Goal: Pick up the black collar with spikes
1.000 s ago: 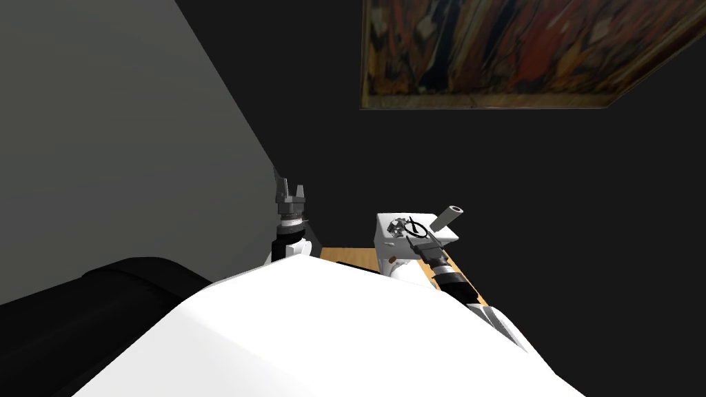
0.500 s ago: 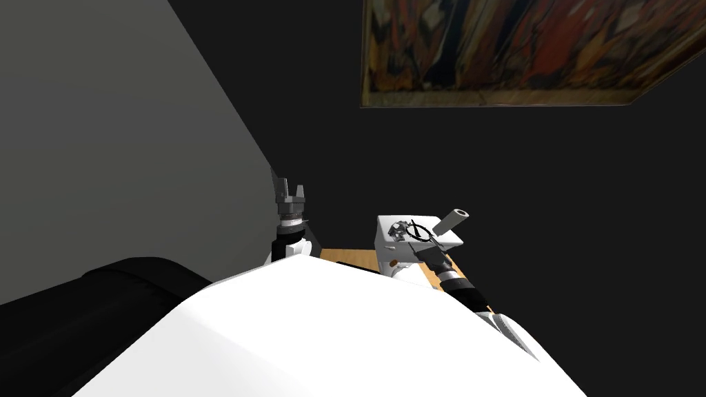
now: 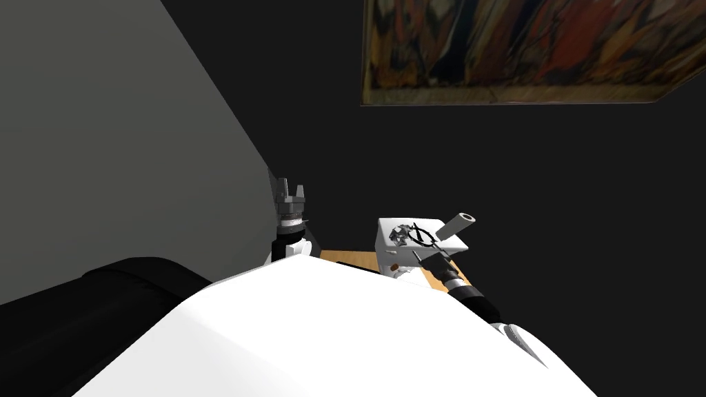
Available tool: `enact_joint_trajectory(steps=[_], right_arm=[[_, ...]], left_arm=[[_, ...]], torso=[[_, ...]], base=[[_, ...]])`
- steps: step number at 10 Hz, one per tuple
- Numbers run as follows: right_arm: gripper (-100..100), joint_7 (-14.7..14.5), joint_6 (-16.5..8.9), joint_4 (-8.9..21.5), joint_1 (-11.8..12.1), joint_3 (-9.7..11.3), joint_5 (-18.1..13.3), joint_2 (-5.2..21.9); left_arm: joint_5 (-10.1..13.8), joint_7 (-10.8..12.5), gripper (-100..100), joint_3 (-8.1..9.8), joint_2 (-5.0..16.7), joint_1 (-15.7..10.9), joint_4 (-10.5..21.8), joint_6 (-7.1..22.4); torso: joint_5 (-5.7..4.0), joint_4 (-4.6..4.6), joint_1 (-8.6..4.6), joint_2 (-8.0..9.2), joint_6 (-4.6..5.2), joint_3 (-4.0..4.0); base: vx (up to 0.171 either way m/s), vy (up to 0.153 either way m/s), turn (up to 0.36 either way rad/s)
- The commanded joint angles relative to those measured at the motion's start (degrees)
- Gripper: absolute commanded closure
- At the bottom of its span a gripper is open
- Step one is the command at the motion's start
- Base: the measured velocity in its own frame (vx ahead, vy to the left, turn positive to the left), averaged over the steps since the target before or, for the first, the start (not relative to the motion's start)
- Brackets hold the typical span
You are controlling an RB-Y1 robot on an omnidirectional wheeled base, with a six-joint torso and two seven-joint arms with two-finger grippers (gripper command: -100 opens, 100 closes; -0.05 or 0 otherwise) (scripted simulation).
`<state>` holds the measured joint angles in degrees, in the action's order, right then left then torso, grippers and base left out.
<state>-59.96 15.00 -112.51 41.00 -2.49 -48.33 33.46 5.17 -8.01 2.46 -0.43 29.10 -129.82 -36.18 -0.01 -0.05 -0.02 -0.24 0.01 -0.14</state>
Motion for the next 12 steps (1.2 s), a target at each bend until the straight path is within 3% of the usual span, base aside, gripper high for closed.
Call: enact_joint_trajectory(steps=[1, 12], right_arm=[[-100, -1.75, -0.42, 0.5, 0.98, -0.12, -1.84, 1.36], [-100, -11.94, -3.31, 1.21, 7.51, -0.79, -13.48, 10.97]], left_arm=[[0.0, 0.0, 0, 0.0, 0.0, 0.0, 0.0, 0.0], [0.0, 0.0, 0, 0.0, 0.0, 0.0, 0.0, 0.0]], torso=[[0.0, 0.0, 0.0, 0.0, 0.0, 0.0], [0.0, 0.0, 0.01, -0.01, -0.01, -0.01]], base=[[0.057, -0.006, 0.019], [0.055, -0.003, 0.02]])
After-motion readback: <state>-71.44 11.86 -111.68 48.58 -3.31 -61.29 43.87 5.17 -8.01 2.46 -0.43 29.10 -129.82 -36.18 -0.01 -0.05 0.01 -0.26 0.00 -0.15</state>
